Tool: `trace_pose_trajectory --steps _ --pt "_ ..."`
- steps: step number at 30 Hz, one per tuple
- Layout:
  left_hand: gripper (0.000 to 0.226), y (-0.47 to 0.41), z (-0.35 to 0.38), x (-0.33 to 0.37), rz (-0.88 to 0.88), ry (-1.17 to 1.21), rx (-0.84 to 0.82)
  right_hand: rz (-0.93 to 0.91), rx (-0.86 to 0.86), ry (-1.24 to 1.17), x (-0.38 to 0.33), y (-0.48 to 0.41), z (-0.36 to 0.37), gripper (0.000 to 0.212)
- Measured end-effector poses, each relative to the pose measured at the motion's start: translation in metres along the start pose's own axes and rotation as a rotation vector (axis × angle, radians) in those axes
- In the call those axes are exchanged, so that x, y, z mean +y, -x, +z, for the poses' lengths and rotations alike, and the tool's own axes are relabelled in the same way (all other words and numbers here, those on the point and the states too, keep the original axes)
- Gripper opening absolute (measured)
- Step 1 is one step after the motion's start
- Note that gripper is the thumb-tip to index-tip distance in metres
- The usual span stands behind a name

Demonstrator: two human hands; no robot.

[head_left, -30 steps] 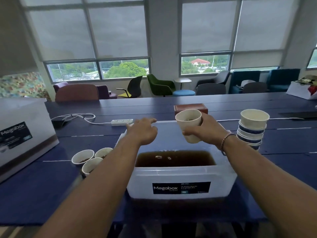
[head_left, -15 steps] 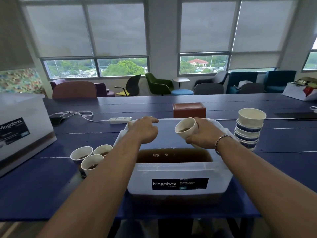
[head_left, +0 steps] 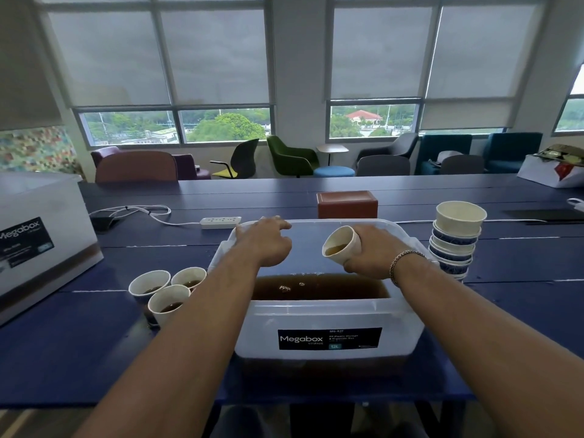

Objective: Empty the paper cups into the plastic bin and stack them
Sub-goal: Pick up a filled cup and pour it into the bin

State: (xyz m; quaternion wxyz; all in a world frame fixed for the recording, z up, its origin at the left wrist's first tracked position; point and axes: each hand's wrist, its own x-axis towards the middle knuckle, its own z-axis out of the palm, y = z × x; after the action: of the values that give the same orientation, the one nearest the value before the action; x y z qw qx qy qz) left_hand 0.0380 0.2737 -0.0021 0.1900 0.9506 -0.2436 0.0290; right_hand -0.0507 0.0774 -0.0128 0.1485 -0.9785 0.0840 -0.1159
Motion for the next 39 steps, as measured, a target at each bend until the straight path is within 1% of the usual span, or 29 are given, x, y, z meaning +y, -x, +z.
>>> trace_pose_trajectory --steps 5,10,15,18,23,31,39 --pt "0.048 0.0016 -0.0004 0.0034 -0.027 -0.006 -0.011 0.007 -0.032 0.033 -0.0013 -0.0015 0.0019 0.048" --pt "0.048 0.0008 0.0005 0.0024 -0.038 0.006 -0.016 -0.006 -0.028 0.045 -0.0025 -0.0015 0.003 0.051" --pt "0.049 0.0017 0.0003 0.0042 -0.042 0.021 -0.004 -0.021 0.062 0.079 -0.0022 0.0 0.0013 0.052" --pt "0.049 0.002 0.0006 0.004 -0.039 0.018 0.004 -0.027 0.124 0.105 -0.0035 -0.0006 0.0012 0.047" --pt "0.048 0.003 0.0008 0.0029 -0.044 0.037 0.008 -0.029 0.186 0.117 -0.0061 -0.0022 0.0015 0.05" --pt "0.047 0.0038 -0.0009 0.0005 -0.036 0.03 -0.001 -0.017 0.23 0.142 -0.0056 -0.0007 0.0006 0.058" --pt "0.047 0.0012 0.0002 -0.0003 -0.03 0.022 -0.005 -0.023 0.257 0.162 -0.0053 -0.0017 -0.0002 0.058"
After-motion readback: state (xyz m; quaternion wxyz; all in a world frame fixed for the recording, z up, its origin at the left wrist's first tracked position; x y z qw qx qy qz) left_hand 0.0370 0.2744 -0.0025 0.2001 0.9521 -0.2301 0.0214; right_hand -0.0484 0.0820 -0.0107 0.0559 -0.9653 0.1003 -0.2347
